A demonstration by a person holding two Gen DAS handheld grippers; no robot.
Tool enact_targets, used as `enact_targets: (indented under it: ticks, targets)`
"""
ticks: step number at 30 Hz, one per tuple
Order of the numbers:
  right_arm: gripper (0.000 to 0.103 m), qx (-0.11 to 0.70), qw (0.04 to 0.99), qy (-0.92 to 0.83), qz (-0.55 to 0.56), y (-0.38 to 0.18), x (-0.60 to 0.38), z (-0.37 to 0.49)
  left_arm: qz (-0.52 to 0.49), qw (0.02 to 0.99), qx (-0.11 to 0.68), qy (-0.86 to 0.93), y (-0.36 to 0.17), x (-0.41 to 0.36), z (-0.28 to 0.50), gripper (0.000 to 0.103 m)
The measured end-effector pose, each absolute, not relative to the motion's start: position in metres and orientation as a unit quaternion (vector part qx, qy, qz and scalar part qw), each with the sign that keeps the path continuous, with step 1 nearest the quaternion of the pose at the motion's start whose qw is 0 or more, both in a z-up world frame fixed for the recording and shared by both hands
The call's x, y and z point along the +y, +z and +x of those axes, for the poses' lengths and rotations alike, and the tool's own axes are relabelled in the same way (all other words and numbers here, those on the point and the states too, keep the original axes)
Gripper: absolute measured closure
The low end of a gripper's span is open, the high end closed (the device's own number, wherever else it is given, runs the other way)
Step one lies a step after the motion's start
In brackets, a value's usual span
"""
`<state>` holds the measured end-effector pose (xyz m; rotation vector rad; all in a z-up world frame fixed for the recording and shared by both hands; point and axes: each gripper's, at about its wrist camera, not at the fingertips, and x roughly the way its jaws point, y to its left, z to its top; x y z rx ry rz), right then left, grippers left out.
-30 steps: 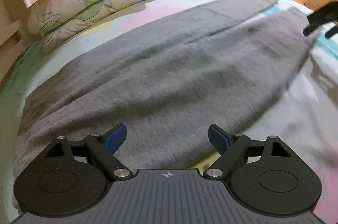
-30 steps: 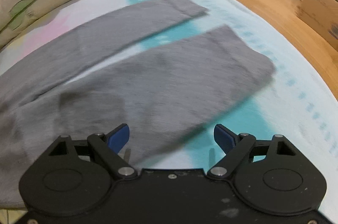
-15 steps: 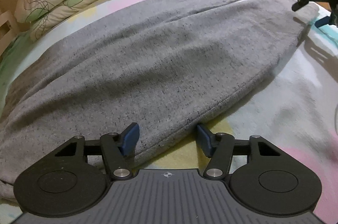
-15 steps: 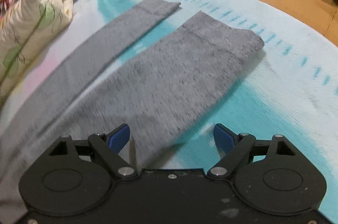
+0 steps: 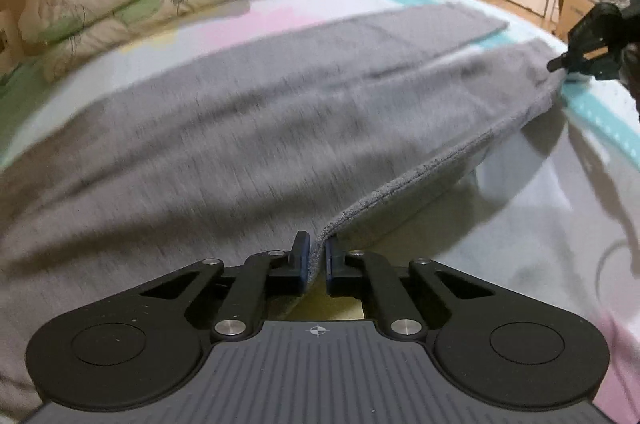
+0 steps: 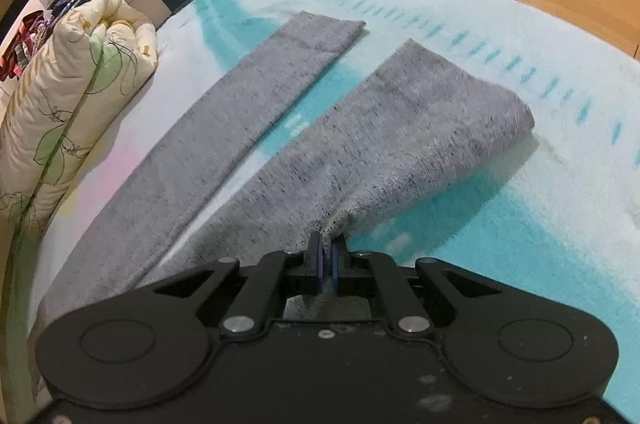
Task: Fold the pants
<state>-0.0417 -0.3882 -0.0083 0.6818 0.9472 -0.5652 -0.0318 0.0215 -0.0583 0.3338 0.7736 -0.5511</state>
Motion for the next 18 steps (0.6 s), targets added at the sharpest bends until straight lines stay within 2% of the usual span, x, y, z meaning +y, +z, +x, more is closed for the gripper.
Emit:
enact_targets:
  ticks: [9, 18]
  targets:
    - [0.098, 0.412, 0.836, -0.218, 0.29, 0.025, -0.391, 0.005, 0.18, 0.879, 0.334, -0.288, -0.003, 0.02, 0.035, 0.096]
    - [0.098, 0.432, 0.851, -0.175, 0.242, 0.027, -0.404, 0.108, 0.193, 0.864, 0.374, -0.277, 0.013, 0.008, 0.136, 0.096]
